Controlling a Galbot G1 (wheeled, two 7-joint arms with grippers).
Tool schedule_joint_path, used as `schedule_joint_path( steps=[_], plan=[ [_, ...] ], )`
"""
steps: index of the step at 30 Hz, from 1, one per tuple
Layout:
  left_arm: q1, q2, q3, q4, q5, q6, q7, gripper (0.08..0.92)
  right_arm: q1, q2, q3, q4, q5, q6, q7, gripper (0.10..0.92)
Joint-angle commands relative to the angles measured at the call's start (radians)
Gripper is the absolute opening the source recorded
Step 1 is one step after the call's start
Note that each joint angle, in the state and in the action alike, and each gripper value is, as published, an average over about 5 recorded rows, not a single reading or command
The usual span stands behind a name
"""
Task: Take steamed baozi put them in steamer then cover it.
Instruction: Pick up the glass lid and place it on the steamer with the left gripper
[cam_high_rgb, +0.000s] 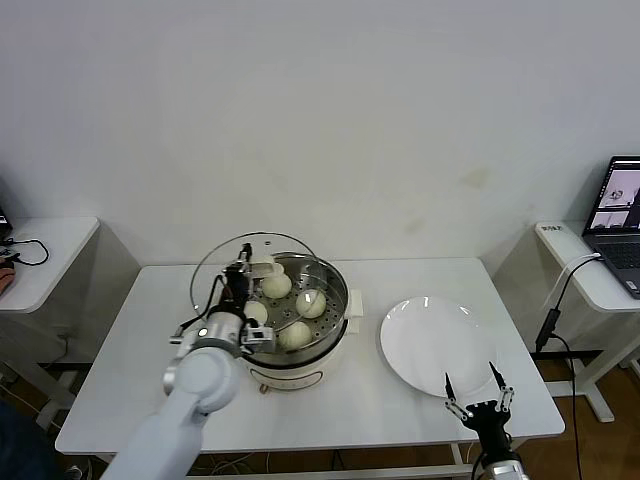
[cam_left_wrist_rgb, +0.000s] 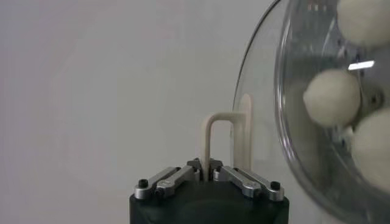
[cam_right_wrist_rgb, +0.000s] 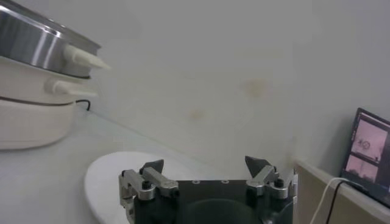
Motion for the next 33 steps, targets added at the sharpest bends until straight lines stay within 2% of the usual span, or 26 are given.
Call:
schedule_joint_path(
  steps=[1, 33],
  plan=[
    [-0.045, -0.115, 0.085, 0.072, 0.096, 0.005, 0.030, 0.146, 0.003, 0.000, -0.004, -0.010, -0.008, 0.003, 0.001, 0.823],
    [-0.002, -0.129, 0.051, 0.122, 0.099, -0.025, 0.007, 0.146, -0.009, 0.003, -0.006, -0.013, -0.015, 0.014, 0.002, 0.823]
  ],
)
